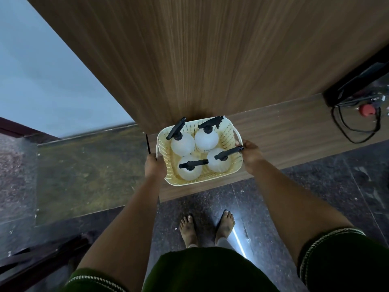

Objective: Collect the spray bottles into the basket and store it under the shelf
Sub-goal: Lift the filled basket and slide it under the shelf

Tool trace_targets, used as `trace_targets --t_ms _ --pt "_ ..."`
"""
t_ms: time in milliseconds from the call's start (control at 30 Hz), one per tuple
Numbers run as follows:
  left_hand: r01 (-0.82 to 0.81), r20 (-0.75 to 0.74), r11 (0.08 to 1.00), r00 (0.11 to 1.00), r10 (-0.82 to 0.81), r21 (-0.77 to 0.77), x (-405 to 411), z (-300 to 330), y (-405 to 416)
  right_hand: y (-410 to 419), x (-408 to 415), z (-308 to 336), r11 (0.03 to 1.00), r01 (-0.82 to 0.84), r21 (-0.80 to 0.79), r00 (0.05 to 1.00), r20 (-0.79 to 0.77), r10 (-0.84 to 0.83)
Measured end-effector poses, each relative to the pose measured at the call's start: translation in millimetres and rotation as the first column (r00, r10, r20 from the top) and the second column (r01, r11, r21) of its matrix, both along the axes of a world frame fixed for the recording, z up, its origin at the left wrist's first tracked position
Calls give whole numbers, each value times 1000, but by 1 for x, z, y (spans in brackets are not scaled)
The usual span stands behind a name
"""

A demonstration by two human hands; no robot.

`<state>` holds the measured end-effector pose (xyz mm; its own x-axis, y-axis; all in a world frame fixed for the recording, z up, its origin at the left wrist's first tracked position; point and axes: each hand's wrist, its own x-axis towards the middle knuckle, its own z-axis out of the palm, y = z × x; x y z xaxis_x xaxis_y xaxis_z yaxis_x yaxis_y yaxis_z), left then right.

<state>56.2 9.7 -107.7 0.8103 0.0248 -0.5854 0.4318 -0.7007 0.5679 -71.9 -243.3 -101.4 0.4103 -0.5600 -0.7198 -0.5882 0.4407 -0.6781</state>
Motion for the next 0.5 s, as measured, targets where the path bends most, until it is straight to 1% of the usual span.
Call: trace_targets --t_ms 100,167,267,333,500 --pt "-69 -29 996 997 67 -61 -1 -5 1 -6 -3 -13 999 -39 -6 999 -22 39" --pt "-107 -41 990 994 104 -88 -1 -8 -1 -5 -3 -10 999 -48 -21 999 -8 48" --pt "-189 -65 973 981 182 -130 0 -13 -2 -8 -2 -6 991 -79 -104 997 -4 79" --pt "-200 -74 972 979 192 -123 1 -14 -3 -12 -1 -6 988 -84 -126 996 18 87" --pt "-212 -38 971 977 209 -114 -4 0 -9 -15 -3 -1 992 -59 -110 998 29 62"
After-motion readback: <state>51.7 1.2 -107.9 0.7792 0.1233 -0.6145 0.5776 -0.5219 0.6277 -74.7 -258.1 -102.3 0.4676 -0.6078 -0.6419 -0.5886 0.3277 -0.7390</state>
